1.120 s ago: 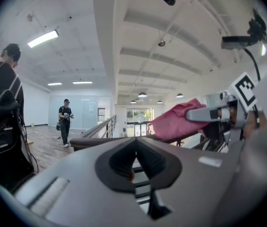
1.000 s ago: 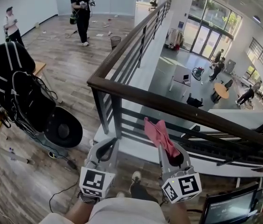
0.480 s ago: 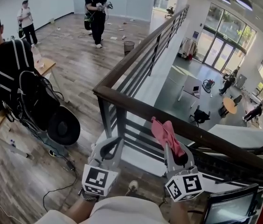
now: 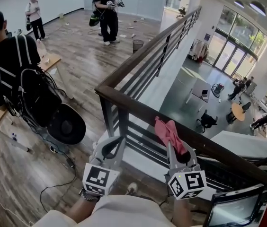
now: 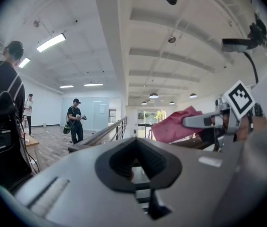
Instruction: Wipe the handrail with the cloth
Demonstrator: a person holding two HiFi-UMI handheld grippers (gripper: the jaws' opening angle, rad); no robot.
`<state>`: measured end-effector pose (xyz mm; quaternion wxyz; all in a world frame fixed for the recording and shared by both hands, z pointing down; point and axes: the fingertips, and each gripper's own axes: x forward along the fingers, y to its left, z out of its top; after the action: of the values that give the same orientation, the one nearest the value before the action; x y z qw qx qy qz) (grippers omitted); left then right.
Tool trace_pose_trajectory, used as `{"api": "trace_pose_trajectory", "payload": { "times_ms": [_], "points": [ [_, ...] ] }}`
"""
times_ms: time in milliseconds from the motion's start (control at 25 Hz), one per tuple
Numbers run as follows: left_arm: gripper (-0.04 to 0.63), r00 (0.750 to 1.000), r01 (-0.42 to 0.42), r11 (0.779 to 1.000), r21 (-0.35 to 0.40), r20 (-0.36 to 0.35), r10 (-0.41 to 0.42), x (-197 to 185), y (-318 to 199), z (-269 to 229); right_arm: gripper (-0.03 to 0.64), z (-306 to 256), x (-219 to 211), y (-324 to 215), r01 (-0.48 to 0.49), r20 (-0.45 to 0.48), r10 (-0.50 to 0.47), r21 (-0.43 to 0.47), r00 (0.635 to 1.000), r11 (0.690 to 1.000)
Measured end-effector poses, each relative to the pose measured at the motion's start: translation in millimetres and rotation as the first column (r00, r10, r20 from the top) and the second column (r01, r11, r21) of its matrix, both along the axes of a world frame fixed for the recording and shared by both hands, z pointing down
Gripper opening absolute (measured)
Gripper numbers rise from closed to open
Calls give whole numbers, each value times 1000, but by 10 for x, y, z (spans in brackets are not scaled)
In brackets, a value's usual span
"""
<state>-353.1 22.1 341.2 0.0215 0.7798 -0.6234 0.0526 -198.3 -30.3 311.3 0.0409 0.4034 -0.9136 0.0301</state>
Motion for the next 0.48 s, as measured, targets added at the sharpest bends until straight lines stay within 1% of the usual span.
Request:
{"api": "trace_pose_trajectory", "payload": {
  "times_ms": [200, 480],
  "points": [
    [6, 998, 64, 998, -4, -5, -64, -52, -114, 18, 60, 29, -87, -238, 73, 3, -73, -6, 997, 997],
    [6, 989, 143, 989, -24, -21, -143, -71, -251, 44, 60, 29, -150, -534, 132, 9, -132, -18, 991, 991]
  ]
}}
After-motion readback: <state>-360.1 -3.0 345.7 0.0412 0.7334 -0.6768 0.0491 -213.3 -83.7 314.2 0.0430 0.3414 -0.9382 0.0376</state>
